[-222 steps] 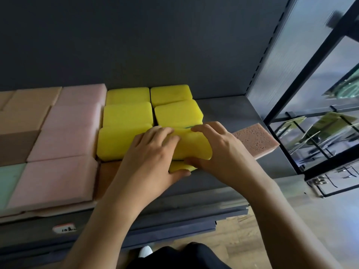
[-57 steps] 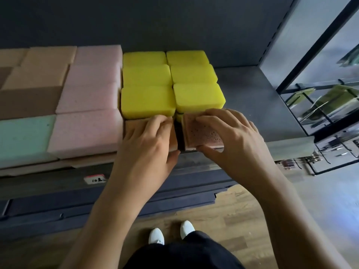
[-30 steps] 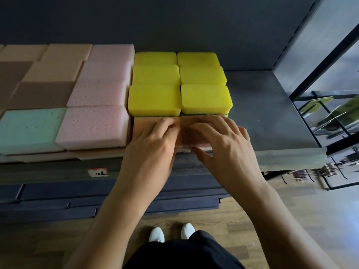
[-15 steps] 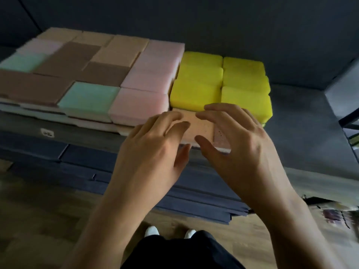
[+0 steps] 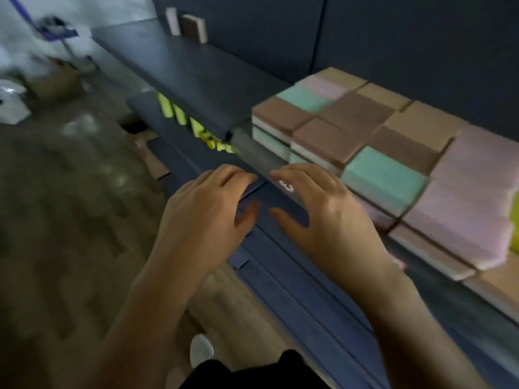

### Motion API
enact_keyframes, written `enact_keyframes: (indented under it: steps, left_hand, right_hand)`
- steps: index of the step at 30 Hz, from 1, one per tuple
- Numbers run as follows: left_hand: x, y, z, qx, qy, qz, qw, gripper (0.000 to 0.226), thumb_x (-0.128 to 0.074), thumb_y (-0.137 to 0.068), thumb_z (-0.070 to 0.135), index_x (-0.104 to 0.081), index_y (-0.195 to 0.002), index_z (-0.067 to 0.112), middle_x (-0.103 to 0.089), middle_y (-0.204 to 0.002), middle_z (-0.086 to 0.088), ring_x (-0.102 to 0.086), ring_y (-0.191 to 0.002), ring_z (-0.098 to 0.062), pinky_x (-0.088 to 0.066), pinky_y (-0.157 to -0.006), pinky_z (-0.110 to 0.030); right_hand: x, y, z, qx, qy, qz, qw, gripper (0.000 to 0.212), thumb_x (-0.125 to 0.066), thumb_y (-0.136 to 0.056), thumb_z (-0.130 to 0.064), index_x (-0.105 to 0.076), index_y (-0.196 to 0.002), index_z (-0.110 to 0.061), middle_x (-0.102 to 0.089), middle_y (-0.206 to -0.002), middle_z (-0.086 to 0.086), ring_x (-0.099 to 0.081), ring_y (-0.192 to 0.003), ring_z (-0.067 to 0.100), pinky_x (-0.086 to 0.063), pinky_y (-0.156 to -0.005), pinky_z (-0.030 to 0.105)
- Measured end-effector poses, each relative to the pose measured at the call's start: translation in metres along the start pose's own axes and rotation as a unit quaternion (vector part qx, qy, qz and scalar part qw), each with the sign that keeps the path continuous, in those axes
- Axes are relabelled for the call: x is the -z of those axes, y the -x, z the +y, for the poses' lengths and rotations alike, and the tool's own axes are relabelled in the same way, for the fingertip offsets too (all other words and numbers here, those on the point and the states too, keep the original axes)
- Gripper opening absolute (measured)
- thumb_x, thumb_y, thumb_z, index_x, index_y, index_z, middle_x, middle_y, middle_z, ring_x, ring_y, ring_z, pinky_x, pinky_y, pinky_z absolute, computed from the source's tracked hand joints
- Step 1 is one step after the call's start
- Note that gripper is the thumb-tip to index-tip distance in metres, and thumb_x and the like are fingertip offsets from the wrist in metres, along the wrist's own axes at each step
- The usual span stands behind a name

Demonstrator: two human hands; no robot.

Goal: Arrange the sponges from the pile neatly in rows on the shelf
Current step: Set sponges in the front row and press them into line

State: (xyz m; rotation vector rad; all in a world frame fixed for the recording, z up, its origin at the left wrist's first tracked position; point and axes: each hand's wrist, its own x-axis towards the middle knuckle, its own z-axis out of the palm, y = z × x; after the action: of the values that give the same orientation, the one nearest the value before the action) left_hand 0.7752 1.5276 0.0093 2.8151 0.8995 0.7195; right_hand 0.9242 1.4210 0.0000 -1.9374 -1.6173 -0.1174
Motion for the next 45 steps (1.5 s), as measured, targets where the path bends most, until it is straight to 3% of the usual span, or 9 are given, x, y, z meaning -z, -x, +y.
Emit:
enact_keyframes:
  steps: [6,11,16,18,22,25,35,45]
  left_hand:
    - [0.031,-0.012,-0.139,0.064,-0.07,-0.001,0.996,0.036,-0.062,-0.084,0.034,-0.066,-0.116,0.019,-0.066,-0.113,0.003,-0.065,-0.096,-0.02,-0.044,-0.07,-0.028]
    - [0.054,-0.036,-0.236,0.094,-0.121,-0.032,0.988,0.036,-0.061,-0.089,0.04,-0.062,-0.12,0.023,-0.063,-0.116,0.005,-0.062,-0.104,-0.02,-0.047,-0.075,-0.033]
    - [0.059,-0.07,-0.304,0.113,-0.132,-0.028,0.984,0.035,-0.056,-0.09,0.043,-0.059,-0.12,0.024,-0.06,-0.119,0.005,-0.058,-0.109,-0.02,-0.048,-0.08,-0.035]
    - [0.054,-0.085,-0.326,0.117,-0.129,-0.022,0.984,0.037,-0.056,-0.09,0.043,-0.058,-0.122,0.025,-0.06,-0.12,0.005,-0.057,-0.111,-0.02,-0.047,-0.081,-0.034]
    - [0.041,-0.132,-0.367,0.107,-0.124,-0.012,0.986,0.042,-0.055,-0.091,0.046,-0.054,-0.128,0.027,-0.059,-0.121,0.008,-0.056,-0.113,-0.016,-0.044,-0.083,-0.03]
    - [0.029,-0.179,-0.398,0.101,-0.117,-0.011,0.988,0.037,-0.055,-0.091,0.046,-0.056,-0.123,0.027,-0.06,-0.116,0.008,-0.058,-0.108,-0.015,-0.044,-0.081,-0.031]
    - [-0.025,-0.355,-0.486,0.07,-0.082,-0.042,0.993,0.046,-0.057,-0.091,0.042,-0.05,-0.135,0.029,-0.054,-0.135,0.008,-0.054,-0.12,-0.015,-0.046,-0.094,-0.034]
    - [-0.086,-0.467,-0.543,0.028,-0.017,-0.091,0.995,0.049,-0.058,-0.091,0.043,-0.046,-0.137,0.028,-0.051,-0.135,0.005,-0.053,-0.117,-0.015,-0.047,-0.094,-0.033]
  right_hand:
    - [-0.093,-0.103,-0.063,0.017,-0.005,-0.015,1.0,0.048,-0.073,-0.086,-0.032,-0.057,-0.13,-0.02,-0.058,-0.129,-0.002,-0.056,-0.118,0.022,-0.053,-0.089,0.043]
    - [-0.157,-0.178,-0.109,0.024,-0.023,-0.038,0.999,0.047,-0.072,-0.087,-0.032,-0.058,-0.129,-0.017,-0.059,-0.129,0.001,-0.055,-0.119,0.024,-0.052,-0.092,0.045]
    - [-0.196,-0.245,-0.127,0.034,-0.009,-0.064,0.997,0.045,-0.069,-0.089,-0.034,-0.058,-0.129,-0.017,-0.06,-0.126,0.0,-0.057,-0.113,0.02,-0.047,-0.087,0.03]
    - [-0.208,-0.275,-0.128,0.032,-0.001,-0.072,0.997,0.045,-0.066,-0.09,-0.037,-0.056,-0.132,-0.02,-0.059,-0.128,-0.002,-0.056,-0.114,0.019,-0.049,-0.086,0.032]
    - [-0.231,-0.339,-0.12,0.015,-0.006,-0.055,0.998,0.044,-0.065,-0.09,-0.036,-0.057,-0.131,-0.022,-0.058,-0.128,-0.003,-0.055,-0.115,0.019,-0.051,-0.085,0.036]
    - [-0.249,-0.39,-0.107,0.001,-0.007,-0.052,0.999,0.041,-0.066,-0.09,-0.036,-0.058,-0.128,-0.022,-0.058,-0.127,-0.002,-0.054,-0.114,0.021,-0.049,-0.088,0.038]
    - [-0.29,-0.57,-0.033,-0.04,0.042,-0.054,0.997,0.048,-0.062,-0.092,-0.04,-0.051,-0.134,-0.02,-0.054,-0.133,0.003,-0.052,-0.119,0.025,-0.05,-0.091,0.042]
    - [-0.323,-0.659,0.031,-0.112,0.081,-0.049,0.989,0.049,-0.064,-0.091,-0.036,-0.052,-0.134,-0.017,-0.056,-0.131,0.005,-0.053,-0.118,0.025,-0.049,-0.094,0.044]
